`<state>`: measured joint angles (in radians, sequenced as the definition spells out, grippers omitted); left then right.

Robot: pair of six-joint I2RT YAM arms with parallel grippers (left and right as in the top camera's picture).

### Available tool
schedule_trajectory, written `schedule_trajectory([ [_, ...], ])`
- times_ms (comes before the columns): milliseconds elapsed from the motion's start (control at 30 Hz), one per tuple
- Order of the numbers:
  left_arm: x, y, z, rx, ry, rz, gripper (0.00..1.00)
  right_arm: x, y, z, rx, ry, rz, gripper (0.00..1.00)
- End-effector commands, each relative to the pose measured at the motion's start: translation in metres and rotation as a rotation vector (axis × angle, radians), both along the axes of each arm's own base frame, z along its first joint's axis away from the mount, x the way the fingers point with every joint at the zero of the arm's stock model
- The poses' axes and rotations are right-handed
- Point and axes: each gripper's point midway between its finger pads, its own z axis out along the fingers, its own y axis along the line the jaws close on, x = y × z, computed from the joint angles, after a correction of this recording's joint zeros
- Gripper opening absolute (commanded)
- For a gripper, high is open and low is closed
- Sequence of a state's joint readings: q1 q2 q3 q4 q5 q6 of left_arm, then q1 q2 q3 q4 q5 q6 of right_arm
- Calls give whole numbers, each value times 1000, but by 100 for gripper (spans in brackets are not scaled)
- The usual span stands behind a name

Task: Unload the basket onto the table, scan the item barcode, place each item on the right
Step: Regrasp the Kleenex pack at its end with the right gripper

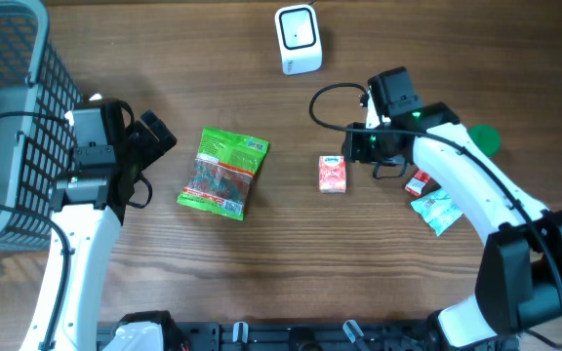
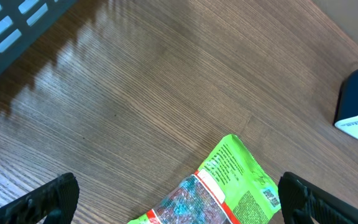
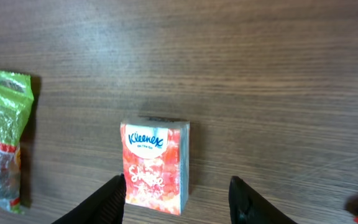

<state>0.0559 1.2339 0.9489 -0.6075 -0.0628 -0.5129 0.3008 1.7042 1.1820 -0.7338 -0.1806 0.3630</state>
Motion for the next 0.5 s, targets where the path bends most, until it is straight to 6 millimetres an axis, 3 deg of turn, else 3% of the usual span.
schedule_trajectory([
  [0,0,4,1,13,-2,6,100,-17,11,-24,47,100,47,52],
  [467,0,4,1,13,-2,6,100,-29,12,-59,65,128,55,44],
])
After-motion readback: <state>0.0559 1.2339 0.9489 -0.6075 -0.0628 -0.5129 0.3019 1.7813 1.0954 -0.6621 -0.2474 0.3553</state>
